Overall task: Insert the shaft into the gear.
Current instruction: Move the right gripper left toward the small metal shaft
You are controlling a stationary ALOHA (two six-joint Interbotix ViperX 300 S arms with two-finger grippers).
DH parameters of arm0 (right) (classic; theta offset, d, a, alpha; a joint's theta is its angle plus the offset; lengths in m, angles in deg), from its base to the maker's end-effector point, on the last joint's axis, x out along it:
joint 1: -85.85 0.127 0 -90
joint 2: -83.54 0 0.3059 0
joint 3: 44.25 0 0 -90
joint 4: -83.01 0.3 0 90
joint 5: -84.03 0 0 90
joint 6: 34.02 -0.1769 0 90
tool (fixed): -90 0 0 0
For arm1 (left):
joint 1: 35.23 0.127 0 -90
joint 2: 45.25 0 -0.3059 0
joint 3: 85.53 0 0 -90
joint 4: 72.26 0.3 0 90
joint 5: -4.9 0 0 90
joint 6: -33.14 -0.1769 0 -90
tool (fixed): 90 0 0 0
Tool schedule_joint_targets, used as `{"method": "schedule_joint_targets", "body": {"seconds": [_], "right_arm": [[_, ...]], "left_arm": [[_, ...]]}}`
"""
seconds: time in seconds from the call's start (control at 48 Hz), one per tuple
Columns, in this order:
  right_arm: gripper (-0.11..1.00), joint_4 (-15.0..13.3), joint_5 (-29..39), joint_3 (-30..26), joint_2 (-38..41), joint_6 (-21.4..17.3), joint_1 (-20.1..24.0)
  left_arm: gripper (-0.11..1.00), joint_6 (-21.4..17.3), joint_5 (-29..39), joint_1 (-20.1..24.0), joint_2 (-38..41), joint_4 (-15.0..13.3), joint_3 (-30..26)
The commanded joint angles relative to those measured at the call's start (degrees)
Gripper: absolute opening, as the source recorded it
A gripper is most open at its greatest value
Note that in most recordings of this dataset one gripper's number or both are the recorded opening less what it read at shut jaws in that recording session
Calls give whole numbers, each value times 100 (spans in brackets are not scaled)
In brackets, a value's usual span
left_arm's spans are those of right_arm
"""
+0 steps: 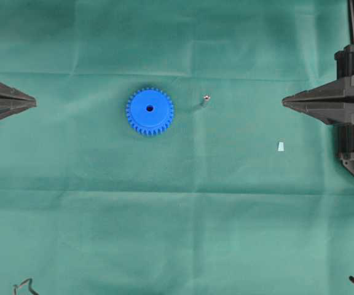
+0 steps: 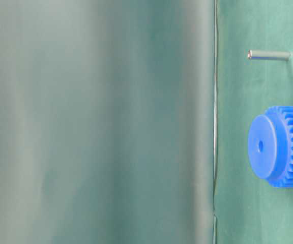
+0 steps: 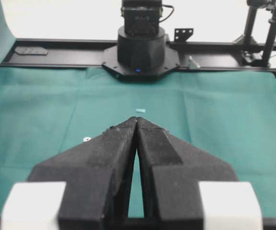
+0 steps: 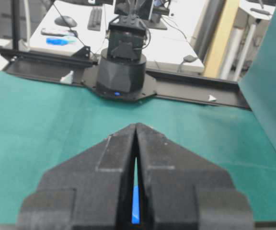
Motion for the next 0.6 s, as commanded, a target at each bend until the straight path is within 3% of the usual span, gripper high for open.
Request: {"method": "schedule_joint_targets", "body": {"seconds": [0.0, 0.292, 0.584], "right_arm": [[2, 9, -18, -26, 62, -9, 26], [2, 44, 448, -220, 149, -26, -35], [3, 70, 598, -580, 1072, -123, -492]], "left_arm": [[0, 62, 44, 26, 53, 62, -229], [0, 79, 158, 26, 62, 70, -246], [0, 79, 211, 26, 70, 70, -255]]}}
